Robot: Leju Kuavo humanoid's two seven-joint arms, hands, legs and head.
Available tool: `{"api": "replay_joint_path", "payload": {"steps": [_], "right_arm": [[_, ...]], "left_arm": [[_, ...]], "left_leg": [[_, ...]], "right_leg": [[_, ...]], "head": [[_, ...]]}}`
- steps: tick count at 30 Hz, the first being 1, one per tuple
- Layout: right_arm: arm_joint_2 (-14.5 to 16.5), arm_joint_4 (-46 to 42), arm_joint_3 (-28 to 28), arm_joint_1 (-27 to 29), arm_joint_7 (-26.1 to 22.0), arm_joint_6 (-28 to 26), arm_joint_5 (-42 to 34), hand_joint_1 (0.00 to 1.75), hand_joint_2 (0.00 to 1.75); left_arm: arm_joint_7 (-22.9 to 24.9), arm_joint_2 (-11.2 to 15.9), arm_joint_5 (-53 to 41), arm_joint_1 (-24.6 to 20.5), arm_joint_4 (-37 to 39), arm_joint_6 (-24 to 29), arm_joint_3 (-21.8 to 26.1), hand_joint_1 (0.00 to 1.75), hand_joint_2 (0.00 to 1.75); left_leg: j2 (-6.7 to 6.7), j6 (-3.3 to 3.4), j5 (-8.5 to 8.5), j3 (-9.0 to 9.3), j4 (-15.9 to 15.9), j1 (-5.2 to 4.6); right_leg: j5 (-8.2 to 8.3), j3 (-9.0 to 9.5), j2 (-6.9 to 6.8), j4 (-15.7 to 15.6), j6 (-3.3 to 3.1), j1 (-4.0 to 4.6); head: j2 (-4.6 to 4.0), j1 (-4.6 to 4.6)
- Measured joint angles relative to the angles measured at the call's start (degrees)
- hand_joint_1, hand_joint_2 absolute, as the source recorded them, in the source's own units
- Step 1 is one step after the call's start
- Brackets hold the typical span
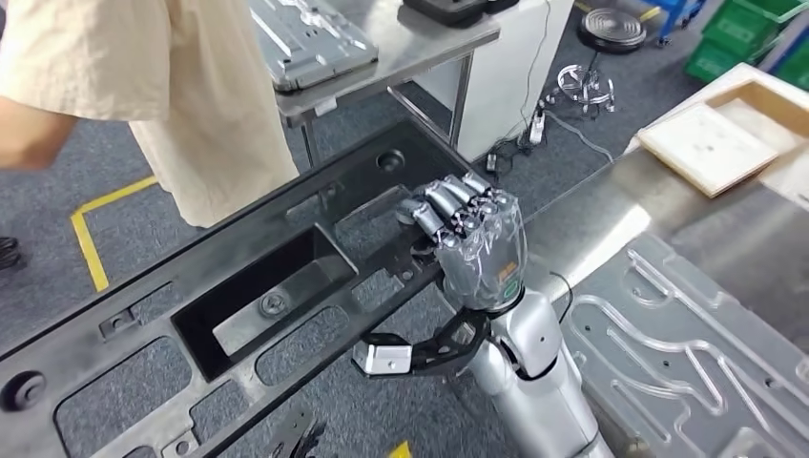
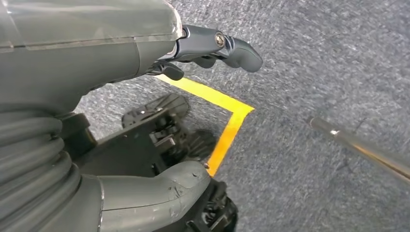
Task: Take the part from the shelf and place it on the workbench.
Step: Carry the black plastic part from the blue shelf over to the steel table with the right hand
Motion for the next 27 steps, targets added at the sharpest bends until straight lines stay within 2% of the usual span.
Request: {"api": "replay_joint_path", "payload": {"steps": [1,2,3,5,7,8,9,10,12,13,14,16,17,18,19,21,22,23,24,25,26,27], "right_arm": [[0.0,0.0,0.0,0.04,-0.02,-0.01,-0.03,1.75,1.75],[-0.01,-0.01,0.0,0.04,-0.04,-0.01,-0.08,1.75,1.75],[-0.02,-0.02,0.0,-0.01,-0.05,-0.02,-0.14,1.75,1.75],[-0.03,-0.02,0.0,-0.13,-0.05,-0.02,-0.23,1.75,1.75],[-0.06,-0.01,0.0,-0.13,-0.05,-0.01,-0.25,1.75,1.75],[-0.08,0.0,0.0,-0.1,-0.05,-0.01,-0.26,1.75,1.75],[-0.1,0.0,0.0,-0.08,-0.05,-0.01,-0.26,1.75,1.75],[-0.11,0.0,0.0,-0.07,-0.05,-0.01,-0.26,1.75,1.75],[-0.11,0.0,0.0,-0.14,-0.01,-0.01,-0.25,1.75,1.75],[-0.1,-0.01,0.0,-0.19,0.04,-0.01,-0.23,1.75,1.75],[-0.1,-0.01,0.0,-0.21,0.1,-0.01,-0.21,1.75,1.75],[-0.1,-0.02,-0.02,-0.17,0.21,-0.01,-0.17,1.75,1.75],[-0.11,-0.06,-0.03,-0.1,0.22,-0.01,-0.14,1.75,1.75],[-0.11,-0.13,-0.04,-0.08,0.21,-0.02,-0.11,1.75,1.75],[-0.11,-0.19,-0.04,-0.07,0.19,-0.02,-0.08,1.75,1.75],[-0.1,-0.26,-0.04,-0.01,0.17,-0.02,-0.02,1.75,1.75],[-0.09,-0.26,-0.04,0.08,0.15,-0.02,0.07,1.75,1.75],[-0.09,-0.26,-0.04,0.2,0.11,-0.01,0.19,1.75,1.75],[-0.09,-0.26,-0.05,0.32,0.07,-0.01,0.33,1.75,1.75],[-0.09,-0.27,-0.09,0.4,0.01,-0.01,0.44,1.75,1.75],[-0.09,-0.28,-0.14,0.45,-0.04,-0.01,0.5,1.75,1.75],[-0.09,-0.29,-0.19,0.46,-0.09,-0.01,0.52,1.75,1.75]], "left_arm": [[0.03,-0.04,0.05,-0.01,0.0,0.01,-0.01,0.0,1.75],[0.05,-0.08,0.15,-0.08,-0.01,0.02,-0.02,0.0,1.75],[0.06,-0.12,0.26,-0.19,-0.01,0.03,-0.04,0.0,1.75],[0.07,-0.11,0.45,-0.29,-0.02,0.07,-0.05,0.0,1.75],[0.08,-0.01,0.55,-0.14,-0.02,0.1,-0.06,0.0,1.75],[0.08,0.04,0.58,-0.07,-0.02,0.11,-0.06,0.0,1.75],[0.08,0.08,0.61,-0.06,-0.02,0.14,-0.06,0.0,1.75],[0.08,0.09,0.62,-0.09,-0.03,0.25,-0.07,0.0,1.75],[0.12,0.08,0.62,-0.17,-0.03,0.79,-0.11,0.0,1.75],[0.18,0.08,0.63,-0.19,-0.04,1.24,-0.16,0.0,1.75],[0.26,0.08,0.63,-0.19,-0.04,1.75,-0.22,0.0,1.75],[0.36,0.05,0.64,-0.22,-0.04,2.84,-0.36,0.0,1.75],[0.38,0.04,0.68,-0.28,-0.05,3.38,-0.41,0.0,1.75],[0.39,0.03,0.8,-0.36,-0.05,3.86,-0.45,0.0,1.75],[0.46,0.02,0.94,-0.42,-0.06,4.36,-0.47,0.0,1.75],[0.69,0.02,1.26,-0.31,-0.07,5.36,-0.48,0.0,1.75],[0.81,0.03,1.38,-0.17,-0.07,5.82,-0.47,0.0,1.75],[0.83,0.05,1.49,-0.03,-0.07,6.21,-0.47,0.0,1.75],[0.74,0.07,1.56,0.06,-0.07,6.51,-0.47,0.0,1.75],[0.55,0.09,1.61,0.07,-0.07,6.72,-0.47,0.0,1.75],[0.2,0.11,1.6,0.06,-0.07,6.8,-0.49,0.0,1.75],[-0.23,0.11,1.54,0.03,-0.07,6.77,-0.52,0.0,1.75]], "left_leg": [[0.54,0.37,0.16,-0.06,-0.04,0.0],[1.16,0.8,0.38,-0.03,-0.26,0.04],[1.81,1.26,0.6,-0.01,-0.49,0.12],[3.2,1.91,0.79,0.01,-0.74,0.07],[4.66,2.13,0.72,-0.07,-0.72,-0.09],[5.43,2.16,0.68,-0.09,-0.71,-0.13],[6.15,2.15,0.62,-0.08,-0.69,-0.14],[6.82,2.09,0.53,0.0,-0.68,-0.14],[7.94,1.76,0.27,0.26,-0.64,-0.3],[8.41,1.52,0.14,0.37,-0.63,-0.44],[8.87,1.23,0.03,0.47,-0.63,-0.57],[9.91,0.61,-0.1,0.76,-0.78,-0.71],[9.84,0.26,-0.42,0.85,-0.61,-0.62],[9.14,-0.02,-1.09,0.64,0.09,-0.54],[7.94,-0.25,-2.35,-0.09,1.89,-0.44],[5.35,-0.53,-5.88,-3.24,8.69,-0.32],[4.75,-0.63,-7.22,-5.01,12.37,-0.32],[4.49,-0.71,-7.57,-6.23,14.71,-0.31],[4.36,-0.73,-6.8,-6.57,15.0,-0.3],[4.21,-0.68,-4.99,-5.86,13.03,-0.26],[3.54,-0.56,-2.65,-4.36,9.33,-0.15],[2.31,-0.43,-0.94,-2.79,5.53,-0.03]], "right_leg": [[0.15,-0.22,0.37,-0.08,0.35,-0.09],[-0.04,-0.44,-0.24,0.18,0.65,-0.06],[-0.76,-0.94,-1.42,1.19,0.92,0.01],[-3.86,-3.29,-4.59,6.39,1.33,0.05],[-6.73,-6.33,-5.77,12.96,1.63,-0.13],[-6.9,-6.96,-6.01,14.41,1.72,-0.2],[-6.07,-6.58,-6.26,13.9,1.74,-0.24],[-4.43,-5.09,-6.68,11.3,1.67,-0.24],[-1.51,-1.06,-8.59,3.88,1.24,0.13],[-0.84,0.26,-9.34,1.28,0.93,0.41],[-0.78,0.8,-9.74,0.0,0.63,0.69],[-0.8,0.7,-8.83,-0.33,0.07,0.85],[-0.67,0.76,-8.23,-0.57,-0.23,0.71],[-0.49,0.87,-7.69,-0.83,-0.58,0.51],[-0.31,0.99,-7.19,-1.09,-0.94,0.29],[-0.16,1.06,-6.1,-1.19,-1.35,0.13],[-0.15,1.04,-5.41,-1.13,-1.42,0.15],[-0.16,1.03,-4.65,-1.06,-1.44,0.16],[-0.17,1.03,-3.87,-0.96,-1.43,0.16],[-0.19,1.03,-3.06,-0.83,-1.4,0.15],[-0.25,1.01,-2.28,-0.66,-1.31,0.11],[-0.34,0.9,-1.54,-0.4,-1.13,0.18]], "head": [[0.0,-0.02],[0.0,0.01],[0.0,0.02],[0.0,0.07],[0.0,0.07],[0.0,0.06],[0.0,0.07],[0.0,0.07],[0.0,0.07],[0.0,0.06],[0.0,0.05],[0.0,0.02],[0.0,0.03],[0.0,0.03],[0.0,0.02],[0.0,0.01],[0.0,0.01],[0.0,0.01],[0.0,0.01],[0.0,0.01],[0.0,0.01],[0.0,0.01]]}}
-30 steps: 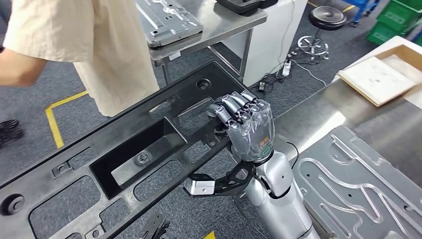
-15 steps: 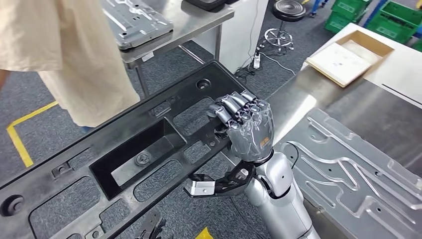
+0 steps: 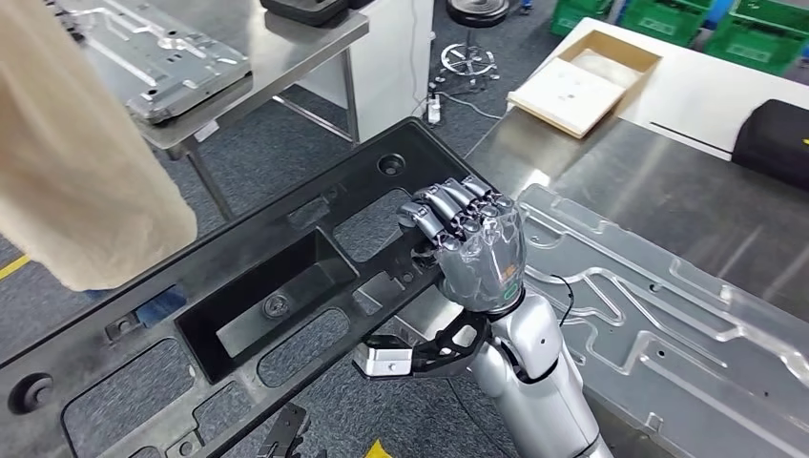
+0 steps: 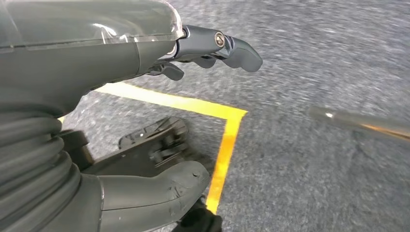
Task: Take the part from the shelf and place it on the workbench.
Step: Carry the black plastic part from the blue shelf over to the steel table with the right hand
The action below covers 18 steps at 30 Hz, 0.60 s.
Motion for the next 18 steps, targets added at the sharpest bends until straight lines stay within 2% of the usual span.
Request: {"api": "replay_joint_path", "payload": {"steps": [1,2,3,5,6,7,9,10,11,12,13,14,16,17,18], "right_arm": [[0.0,-0.02,-0.06,0.01,-0.04,0.0,0.01,1.75,1.75],[0.0,-0.03,-0.12,0.03,-0.09,0.0,0.0,1.75,1.75],[0.0,-0.03,-0.18,0.07,-0.11,0.0,-0.01,1.75,1.75],[-0.01,-0.07,-0.34,0.2,-0.17,-0.01,-0.01,1.75,1.75],[-0.03,-0.13,-0.45,0.23,-0.18,-0.02,-0.01,1.75,1.75],[-0.04,-0.21,-0.57,0.22,-0.19,-0.02,-0.02,1.75,1.75],[-0.07,-0.35,-0.73,0.23,-0.19,-0.02,-0.03,1.75,1.75],[-0.08,-0.37,-0.76,0.29,-0.19,-0.02,-0.03,1.75,1.75],[-0.12,-0.36,-0.79,0.38,-0.19,-0.02,-0.03,1.75,1.75],[-0.16,-0.36,-0.83,0.46,-0.19,-0.02,-0.03,1.75,1.75],[-0.2,-0.36,-0.87,0.49,-0.19,-0.02,-0.03,1.75,1.75],[-0.23,-0.37,-0.93,0.5,-0.19,-0.02,-0.03,1.75,1.75],[-0.24,-0.38,-1.05,0.41,-0.22,-0.02,-0.05,1.75,1.75],[-0.25,-0.39,-1.1,0.35,-0.23,-0.02,-0.08,1.75,1.75],[-0.27,-0.39,-1.19,0.31,-0.22,-0.02,-0.1,1.75,1.75]], "left_arm": [[-0.43,-0.01,-0.08,-0.02,0.0,-0.1,-0.05,0.0,1.75],[-0.79,-0.01,-0.17,0.01,0.0,-0.24,-0.14,0.0,1.75],[-1.03,-0.02,-0.24,0.04,0.0,-0.36,-0.24,0.0,1.75],[-1.22,-0.11,-0.28,0.04,0.0,-0.51,-0.41,0.0,1.75],[-1.29,-0.18,-0.28,-0.04,0.0,-0.55,-0.48,0.0,1.75],[-1.36,-0.25,-0.28,-0.12,0.0,-0.59,-0.54,0.0,1.75],[-1.43,-0.28,-0.28,-0.08,0.0,-0.6,-0.64,0.0,1.75],[-1.43,-0.26,-0.27,0.04,0.0,-0.6,-0.67,0.0,1.75],[-1.43,-0.24,-0.27,0.15,0.0,-0.6,-0.69,0.0,1.75],[-1.43,-0.23,-0.26,0.21,0.0,-0.6,-0.72,0.0,1.75],[-1.45,-0.24,-0.26,0.22,0.0,-0.65,-0.75,0.0,1.75],[-1.49,-0.25,-0.25,0.19,0.0,-0.74,-0.79,0.0,1.75],[-1.58,-0.27,-0.15,0.16,0.0,-1.02,-0.85,0.0,1.75],[-1.61,-0.27,-0.06,0.17,0.0,-1.26,-0.86,0.0,1.75],[-1.6,-0.26,0.04,0.17,0.0,-1.54,-0.86,0.0,1.75]], "left_leg": [[-1.14,0.13,1.09,1.33,-3.07,0.13],[-2.07,0.25,1.47,2.08,-4.87,0.16],[-2.34,0.39,1.26,2.29,-5.35,0.09],[-1.3,0.96,1.56,2.4,-5.72,0.05],[-0.68,1.37,1.76,2.49,-5.97,0.12],[-0.01,1.79,1.94,2.57,-6.23,0.2],[1.39,2.35,2.04,2.63,-6.47,0.12],[2.16,2.46,2.0,2.59,-6.46,0.04],[2.93,2.48,1.96,2.57,-6.46,0.0],[3.69,2.47,1.91,2.57,-6.45,-0.02],[4.39,2.43,1.85,2.61,-6.44,-0.03],[5.02,2.33,1.77,2.73,-6.44,-0.03],[6.05,1.93,1.48,3.02,-6.4,-0.27],[6.51,1.65,1.34,3.15,-6.39,-0.42],[7.01,1.35,1.23,3.27,-6.41,-0.58]], "right_leg": [[-0.06,-0.21,0.71,0.26,0.23,0.02],[-0.03,-0.48,1.31,0.44,0.54,-0.03],[0.09,-0.73,1.87,0.49,0.89,-0.07],[0.32,-1.05,2.49,0.36,1.59,-0.3],[-0.03,-1.32,1.59,0.85,1.92,-0.23],[-1.02,-2.04,0.1,2.34,2.21,-0.15],[-4.35,-4.97,-3.3,8.49,2.68,-0.08],[-5.93,-6.8,-4.07,12.19,2.87,-0.18],[-6.73,-8.13,-4.43,14.87,3.0,-0.3],[-6.51,-8.55,-4.66,15.72,3.08,-0.38],[-5.35,-7.88,-4.9,14.49,3.06,-0.42],[-3.48,-6.05,-5.45,11.18,2.93,-0.38],[-0.75,-1.91,-7.84,3.47,2.33,0.11],[-0.15,-0.68,-8.67,1.03,1.97,0.41],[-0.16,-0.31,-9.0,0.04,1.64,0.68]], "head": [[0.0,0.02],[0.0,0.03],[0.0,0.02],[0.0,0.02],[0.0,0.05],[0.0,0.08],[0.0,0.14],[0.0,0.12],[0.0,0.14],[0.0,0.13],[0.0,0.14],[0.0,0.14],[0.0,0.12],[0.0,0.12],[0.0,0.11]]}}
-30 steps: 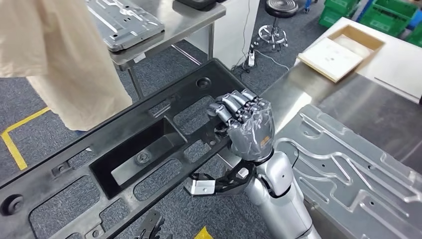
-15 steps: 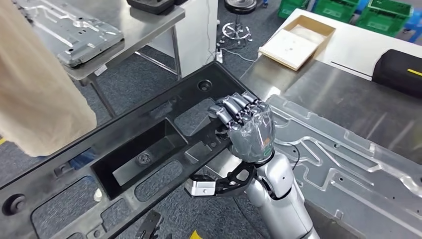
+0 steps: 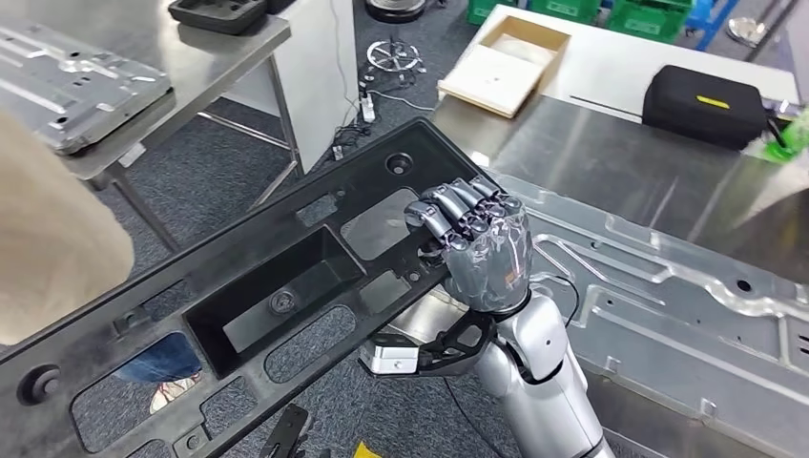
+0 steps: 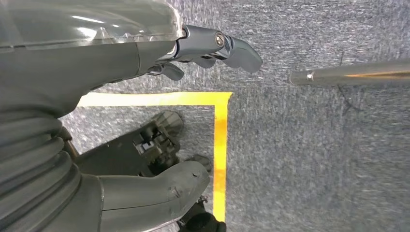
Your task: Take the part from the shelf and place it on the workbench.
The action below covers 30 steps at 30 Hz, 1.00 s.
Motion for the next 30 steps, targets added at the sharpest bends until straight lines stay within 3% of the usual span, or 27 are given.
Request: {"api": "replay_joint_path", "payload": {"steps": [2,4,6,7,9,10,11,13,15,17,18,20,22,24,25,26,28,30], "right_arm": [[-0.08,-0.01,-0.28,0.0,0.03,0.0,-0.08,1.75,1.75],[-0.15,0.0,-0.62,-0.1,0.07,0.01,-0.16,1.75,1.75],[-0.18,0.04,-0.92,-0.26,0.16,0.02,-0.34,1.75,1.75],[-0.19,0.11,-1.14,-0.29,0.21,0.02,-0.44,1.75,1.75],[-0.29,0.33,-1.91,-0.21,0.25,0.02,-0.63,1.75,1.75],[-0.39,0.44,-2.43,-0.17,0.21,0.02,-0.7,1.75,1.75],[-0.5,0.52,-2.99,-0.14,0.12,0.02,-0.78,1.75,1.75],[-0.65,0.63,-4.11,-0.15,-0.14,0.03,-0.91,1.75,1.75],[-0.71,0.78,-5.0,-0.17,-0.45,0.03,-0.98,1.75,1.75],[-0.83,0.9,-5.73,-0.1,-0.54,0.02,-0.85,1.75,1.75],[-0.96,0.93,-6.1,-0.05,-0.43,0.02,-0.74,1.75,1.75],[-1.25,1.05,-6.84,-0.1,-0.05,0.01,-0.61,1.75,1.75],[-1.48,1.27,-7.37,-0.14,0.15,0.0,-0.63,1.75,1.75],[-1.73,1.6,-7.8,0.03,0.17,0.01,-0.66,1.75,1.75],[-1.88,1.78,-8.07,0.1,0.17,0.02,-0.63,1.75,1.75],[-2.01,1.96,-8.38,0.15,0.2,0.02,-0.57,1.75,1.75],[-2.18,2.3,-9.18,0.16,0.57,0.02,-0.15,1.75,1.75],[-2.44,2.76,-10.4,0.1,1.58,0.02,0.59,1.75,1.75]], "left_arm": [[0.02,0.03,0.16,-0.03,0.0,-0.67,0.0,0.0,1.75],[0.03,0.09,0.29,-0.11,-0.01,-1.2,0.01,0.0,1.75],[0.05,0.22,0.55,-0.03,-0.01,-1.55,0.01,0.0,1.75],[0.07,0.31,0.69,0.11,0.0,-1.66,0.0,0.0,1.75],[0.08,0.5,0.87,0.37,0.0,-1.87,-0.01,0.0,1.75],[0.07,0.57,0.93,0.42,0.0,-1.97,-0.01,0.0,1.75],[0.05,0.64,0.98,0.4,-0.01,-2.07,-0.01,0.0,1.75],[0.01,0.76,1.06,0.34,-0.01,-2.18,-0.02,0.0,1.75],[0.0,0.84,1.12,0.34,0.0,-2.22,-0.04,0.0,1.75],[-0.01,0.83,1.17,0.31,0.0,-2.26,-0.08,0.0,1.75],[-0.02,0.8,1.19,0.25,-0.01,-2.29,-0.11,0.0,1.75],[-0.02,0.75,1.26,0.09,-0.02,-2.33,-0.19,0.0,1.75],[-0.01,0.85,1.32,0.16,-0.02,-2.34,-0.22,0.0,1.75],[0.02,0.96,1.36,0.32,-0.02,-2.35,-0.24,0.0,1.75],[0.02,0.98,1.38,0.33,-0.02,-2.36,-0.27,0.0,1.75],[0.02,0.98,1.41,0.31,-0.02,-2.36,-0.32,0.0,1.75],[0.01,0.98,1.54,0.23,-0.02,-2.36,-0.46,0.0,1.75],[-0.01,0.98,1.82,0.15,-0.02,-2.36,-0.54,0.0,1.75]], "left_leg": [[0.88,-0.66,-0.2,0.26,-0.05,-0.06],[-0.67,-1.22,-1.6,-0.21,1.65,0.12],[-3.47,-1.46,-4.94,-2.63,7.31,0.32],[-4.25,-1.53,-6.71,-4.39,11.1,0.34],[-4.85,-1.66,-7.72,-6.8,15.81,0.34],[-5.0,-1.64,-6.6,-6.76,15.32,0.35],[-5.29,-1.55,-4.57,-5.77,12.75,0.38],[-7.48,-1.25,-0.78,-2.74,5.27,0.59],[-9.35,-0.98,0.24,-1.05,1.26,0.65],[-8.8,-0.52,0.15,-0.82,0.74,0.53],[-8.2,-0.16,0.34,-0.72,0.47,0.57],[-6.86,0.62,0.66,-0.49,-0.04,0.73],[-5.44,1.01,0.61,-0.43,-0.14,0.57],[-4.1,1.08,0.46,-0.41,-0.12,0.48],[-3.58,1.03,0.36,-0.37,-0.1,0.47],[-3.23,0.92,0.26,-0.26,-0.09,0.48],[-2.72,0.55,0.01,0.02,-0.08,0.41],[-2.49,-0.01,-0.16,0.13,-0.07,0.24]], "right_leg": [[0.2,-0.09,1.31,-0.24,-0.65,0.0],[0.52,0.1,2.53,-0.71,-1.35,-0.34],[0.71,0.22,3.72,-0.95,-1.9,-0.54],[0.73,0.19,4.4,-0.91,-2.06,-0.53],[0.73,0.16,5.96,-0.75,-2.12,-0.47],[0.72,0.16,6.76,-0.65,-2.11,-0.47],[0.69,0.17,7.55,-0.52,-2.06,-0.49],[0.54,-0.03,9.0,-0.05,-1.77,-0.49],[0.55,-0.6,10.28,0.35,-1.13,-0.59],[0.83,-1.07,11.36,0.3,-0.34,-0.77],[0.76,-1.22,10.86,0.45,-0.01,-0.77],[-0.91,-2.51,7.9,3.13,0.66,-0.64],[-4.33,-5.8,4.98,9.83,1.26,-0.77],[-6.03,-8.67,4.38,15.34,1.66,-1.06],[-5.38,-8.72,4.29,15.38,1.77,-1.19],[-3.79,-7.56,4.18,13.24,1.8,-1.3],[-0.43,-3.36,3.61,5.58,1.55,-1.31],[0.66,-0.81,3.18,0.68,0.9,-0.92]], "head": [[0.0,0.0],[0.0,-0.01],[0.0,-0.02],[0.0,-0.04],[0.0,-0.03],[0.0,-0.03],[0.0,-0.03],[0.0,-0.02],[0.0,-0.02],[0.0,-0.04],[0.0,0.0],[0.0,0.13],[0.0,0.23],[0.0,0.23],[0.0,0.25],[0.0,0.24],[0.0,0.24],[0.0,0.22]]}}
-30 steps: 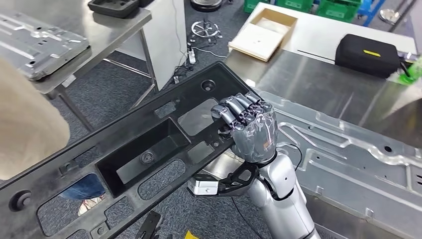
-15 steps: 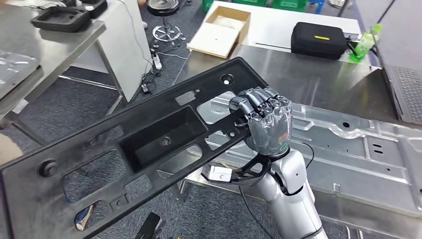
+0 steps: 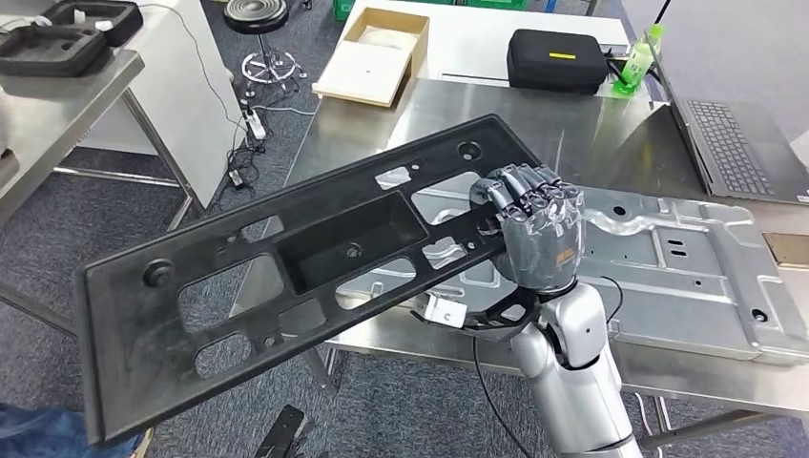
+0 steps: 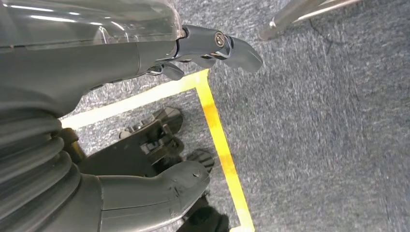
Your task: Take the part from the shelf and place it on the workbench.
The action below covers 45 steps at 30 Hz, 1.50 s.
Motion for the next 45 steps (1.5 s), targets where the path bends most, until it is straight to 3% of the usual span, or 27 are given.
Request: {"api": "replay_joint_path", "payload": {"steps": [2,4,6,8,9,10,11,13,15,18,20,23,25,26,27,29,31,33,35,37,39,40,41,42,45], "right_arm": [[-0.78,1.05,-1.92,-0.29,1.07,0.0,0.25,1.75,1.75],[-2.15,2.91,-4.36,-1.1,2.05,0.0,-0.56,1.75,1.75],[-4.16,5.96,-6.58,-2.74,3.51,0.01,-2.17,1.75,1.75],[-6.5,9.25,-8.16,-4.21,4.54,0.01,-3.75,1.75,1.75],[-7.47,10.49,-8.73,-4.59,4.72,0.01,-4.18,1.75,1.75],[-8.26,11.52,-9.21,-4.88,5.05,0.0,-4.25,1.75,1.75],[-8.91,12.47,-9.53,-5.2,5.52,0.0,-4.07,1.75,1.75],[-10.34,14.66,-9.88,-6.06,7.11,0.0,-3.87,1.75,1.75],[-12.6,17.62,-10.19,-7.38,8.84,0.01,-5.15,1.75,1.75],[-16.69,22.35,-11.01,-9.48,9.72,0.0,-7.48,1.75,1.75],[-18.82,24.52,-11.4,-10.4,9.67,0.01,-7.96,1.75,1.75],[-20.87,27.09,-11.52,-11.34,9.6,0.04,-8.08,1.75,1.75],[-21.78,28.45,-11.52,-11.43,9.83,0.05,-7.73,1.75,1.75],[-22.28,29.05,-11.52,-11.47,10.04,0.06,-7.41,1.75,1.75],[-22.79,29.6,-11.52,-11.59,10.24,0.07,-7.05,1.75,1.75],[-23.75,30.65,-11.53,-12.06,10.62,0.07,-6.58,1.75,1.75],[-24.36,31.52,-11.58,-12.47,10.85,0.05,-6.51,1.75,1.75],[-24.73,32.18,-11.62,-12.55,10.95,0.04,-6.48,1.75,1.75],[-24.94,32.64,-11.63,-12.62,10.96,0.03,-6.42,0.87,1.75],[-25.02,32.95,-11.64,-12.77,11.23,0.01,-6.4,0.0,1.75],[-25.04,33.32,-11.82,-12.8,11.64,0.0,-6.4,0.0,1.75],[-25.05,33.53,-11.95,-12.74,11.76,0.0,-6.37,0.0,1.75],[-25.09,33.75,-12.1,-12.67,11.85,0.0,-6.34,0.0,1.75],[-25.15,33.93,-12.25,-12.61,11.92,0.0,-6.3,0.0,1.75],[-25.3,34.4,-12.81,-12.7,12.32,-0.01,-6.39,0.0,1.75]], "left_arm": [[-0.01,0.0,0.28,-0.04,0.0,0.0,-0.05,0.0,1.75],[-0.04,0.01,0.53,-0.06,-0.01,-0.02,-0.16,0.0,1.75],[-0.12,0.03,0.81,-0.02,-0.01,-0.09,-0.28,0.0,1.75],[-0.16,0.07,1.04,0.21,0.0,-0.15,-0.33,0.0,1.75],[-0.16,0.09,1.13,0.38,0.0,-0.15,-0.34,0.0,1.75],[-0.16,0.13,1.18,0.52,0.0,-0.16,-0.34,0.0,1.75],[-0.16,0.16,1.24,0.59,0.0,-0.17,-0.35,0.0,1.75],[-0.17,0.27,1.31,0.51,0.0,-0.24,-0.38,0.0,1.75],[-0.22,0.33,1.36,0.37,0.0,-0.34,-0.43,0.0,1.75],[-0.35,0.37,1.36,0.56,0.0,-0.48,-0.53,0.0,1.75],[-0.42,0.38,1.37,0.59,-0.01,-0.57,-0.64,0.0,1.75],[-0.5,0.37,1.38,0.44,0.0,-0.8,-0.85,0.0,1.75],[-0.51,0.37,1.39,0.51,0.0,-0.98,-0.89,0.0,1.75],[-0.51,0.37,1.39,0.54,0.0,-1.08,-0.9,0.0,1.75],[-0.51,0.36,1.39,0.53,0.0,-1.16,-0.91,0.0,1.75],[-0.51,0.36,1.39,0.48,0.0,-1.26,-0.96,0.0,1.75],[-0.5,0.4,1.39,0.48,0.0,-1.27,-0.98,0.0,1.75],[-0.49,0.42,1.39,0.53,0.0,-1.27,-0.98,0.0,1.75],[-0.5,0.42,1.38,0.51,0.0,-1.27,-0.99,0.0,1.75],[-0.51,0.42,1.27,0.49,0.0,-1.26,-1.05,0.0,1.75],[-0.51,0.42,1.09,0.62,0.0,-1.25,-1.23,0.0,0.87],[-0.51,0.43,1.05,0.73,0.0,-1.25,-1.32,0.0,0.44],[-0.51,0.43,1.1,0.82,0.0,-1.25,-1.39,0.0,0.0],[-0.51,0.44,1.2,0.87,0.0,-1.23,-1.41,0.0,0.0],[-0.5,0.49,1.38,0.7,-0.01,-1.15,-1.42,0.0,0.0]], "left_leg": [[0.08,-0.66,-0.02,0.1,-0.16,-0.09],[-0.35,-1.22,-0.65,0.0,0.31,0.04],[-1.48,-1.42,-3.32,-1.99,4.76,0.17],[-2.3,-1.48,-6.69,-5.76,12.47,0.18],[-2.44,-1.53,-7.34,-7.24,15.25,0.18],[-2.47,-1.54,-6.9,-7.89,16.14,0.19],[-2.49,-1.47,-5.36,-7.51,14.84,0.2],[-2.72,-0.93,-1.1,-4.73,7.99,0.14],[-3.07,-0.3,0.97,-2.35,2.32,-0.09],[-3.24,0.42,1.19,-1.86,0.69,-0.36],[-3.18,1.1,1.68,-1.57,-0.09,-0.21],[-2.88,1.57,1.94,-1.4,-0.5,-0.09],[-2.78,1.58,1.88,-1.4,-0.43,-0.1],[-2.77,1.54,1.81,-1.39,-0.36,-0.07],[-2.77,1.41,1.7,-1.36,-0.24,-0.02],[-2.82,0.89,1.33,-1.42,0.17,-0.1],[-2.85,0.27,1.11,-1.63,0.4,-0.37],[-2.79,-0.25,1.09,-1.68,0.32,-0.48],[-2.75,-0.74,0.09,-2.02,1.43,-0.35],[-2.77,-0.92,-2.93,-4.22,6.54,-0.23],[-2.77,-0.79,-6.23,-7.91,14.25,-0.27],[-2.77,-0.65,-6.86,-9.24,16.83,-0.29],[-2.79,-0.42,-6.39,-9.64,17.38,-0.36],[-2.82,-0.04,-4.84,-8.87,15.59,-0.52],[-3.01,1.61,0.28,-3.63,4.68,-1.24]], "right_leg": [[-0.24,0.2,0.06,-0.68,-0.69,0.39],[-0.12,0.52,0.16,-1.13,-1.41,0.15],[0.06,0.81,0.31,-1.55,-2.2,-0.11],[0.02,0.81,0.54,-1.52,-2.62,0.04],[-0.03,0.82,0.74,-1.45,-2.68,0.11],[-0.09,0.82,0.99,-1.36,-2.7,0.16],[-0.16,0.85,1.31,-1.23,-2.69,0.18],[-0.39,0.91,1.88,-0.89,-2.47,0.16],[-0.58,0.69,2.13,-0.44,-1.9,0.28],[-0.42,0.38,2.08,-0.52,-0.75,0.13],[-1.27,-0.06,1.8,0.56,-0.1,-0.06],[-5.74,-4.33,1.45,9.52,0.65,-0.34],[-6.96,-6.99,1.36,14.58,1.03,-0.61],[-5.97,-6.9,1.27,14.1,1.17,-0.8],[-4.12,-5.7,1.12,11.48,1.31,-1.01],[-0.76,-2.09,0.66,3.77,1.48,-1.23],[-0.03,-0.43,0.54,0.01,1.02,-1.04],[-0.19,-0.55,0.81,0.0,0.13,-0.87],[-0.15,-0.47,0.93,-0.1,-0.76,-0.89],[-0.16,-0.28,0.97,-0.22,-1.58,-0.75],[-0.25,-0.23,1.03,-0.18,-2.03,-0.33],[-0.29,-0.21,1.08,-0.15,-2.14,-0.1],[-0.32,-0.19,1.15,-0.1,-2.22,0.13],[-0.35,-0.14,1.23,-0.03,-2.27,0.33],[-0.48,0.05,1.42,0.14,-2.28,0.71]], "head": [[0.0,-0.01],[0.0,-0.02],[0.0,-0.04],[0.0,-0.05],[0.0,-0.05],[0.0,-0.05],[0.0,-0.07],[0.0,-0.07],[0.0,-0.06],[0.0,-0.07],[0.0,-0.01],[0.0,0.1],[0.0,0.1],[0.0,0.11],[0.0,0.1],[0.0,0.12],[0.0,0.08],[0.0,0.03],[0.0,0.03],[0.0,0.03],[0.0,0.04],[0.0,0.04],[0.0,0.04],[0.0,0.04],[0.0,0.05]]}}
